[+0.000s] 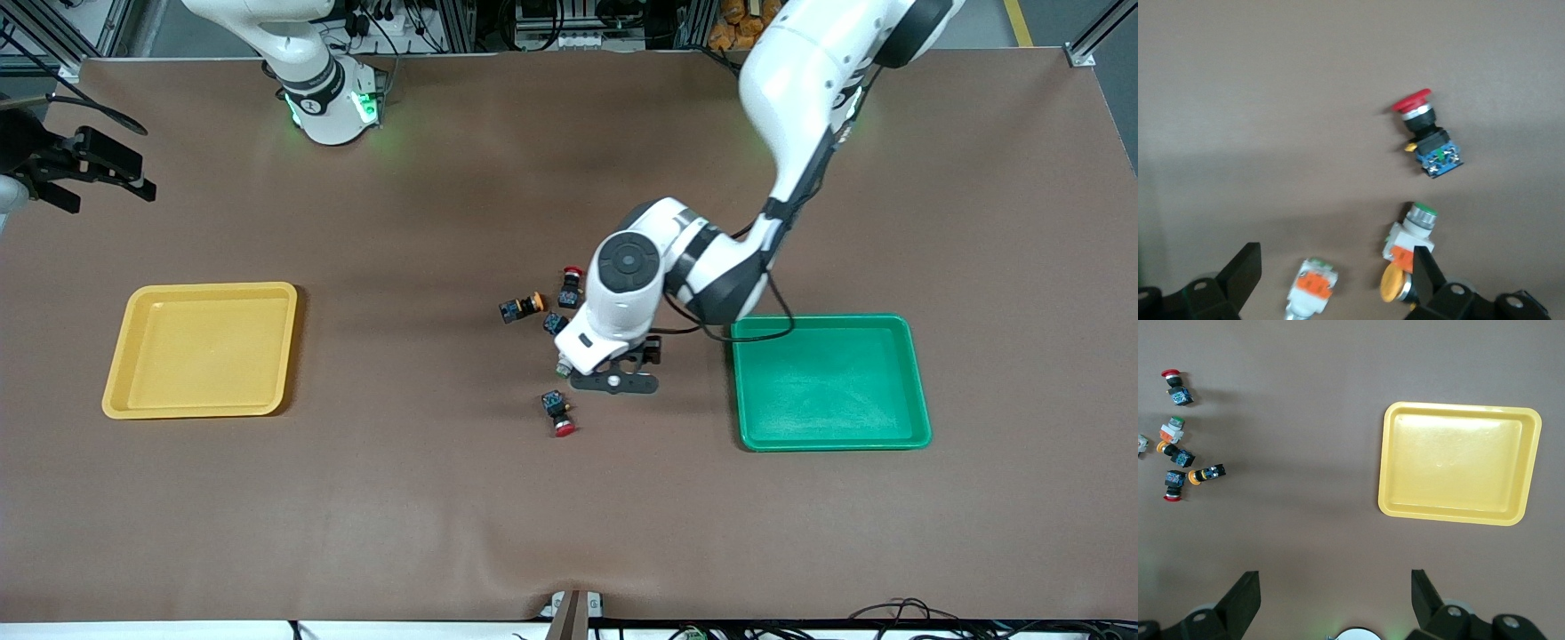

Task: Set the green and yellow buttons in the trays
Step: 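Reach into the button pile and grasp a green-capped button with the left gripper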

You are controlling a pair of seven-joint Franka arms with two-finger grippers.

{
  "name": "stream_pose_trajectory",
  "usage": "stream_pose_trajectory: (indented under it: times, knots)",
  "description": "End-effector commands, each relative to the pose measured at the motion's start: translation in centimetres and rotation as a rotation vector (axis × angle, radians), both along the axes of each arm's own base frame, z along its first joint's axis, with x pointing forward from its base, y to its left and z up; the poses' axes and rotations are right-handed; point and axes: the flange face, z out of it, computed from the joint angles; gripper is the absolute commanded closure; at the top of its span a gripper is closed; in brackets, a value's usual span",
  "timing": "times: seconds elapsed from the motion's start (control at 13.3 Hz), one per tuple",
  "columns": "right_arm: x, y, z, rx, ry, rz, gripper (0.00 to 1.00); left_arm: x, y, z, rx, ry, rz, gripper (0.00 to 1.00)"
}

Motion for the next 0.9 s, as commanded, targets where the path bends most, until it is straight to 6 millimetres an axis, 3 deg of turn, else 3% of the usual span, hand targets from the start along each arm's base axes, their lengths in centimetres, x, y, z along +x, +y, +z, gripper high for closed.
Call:
stream_pose_trajectory:
  times: [0.0,0.38,0.68,0.83]
  knots:
    - [-0.2,-0.3,0.3,0.014,0.003,0.0,0.0,-0.3,-2.0,-2.1,-0.009,-0.035,-0.013,0.0]
    - [-0.3,-0.2,0.2,0.013,0.008,-0.001,0.0,-3.2,-5.1,-6.6,-0.015,-0.018,-0.001,0.0]
    - [-0.5,-0.5,0.1,0.008,0.022,0.0,0.0,-4.3,-5.7,-9.0,-0.003,0.0,0.004,0.0]
    - [-1.1,0.8,0.9,0.006,0.015,0.019,0.0,-4.4,-5.8,-10.1,-0.01,-0.004,0.002,0.0]
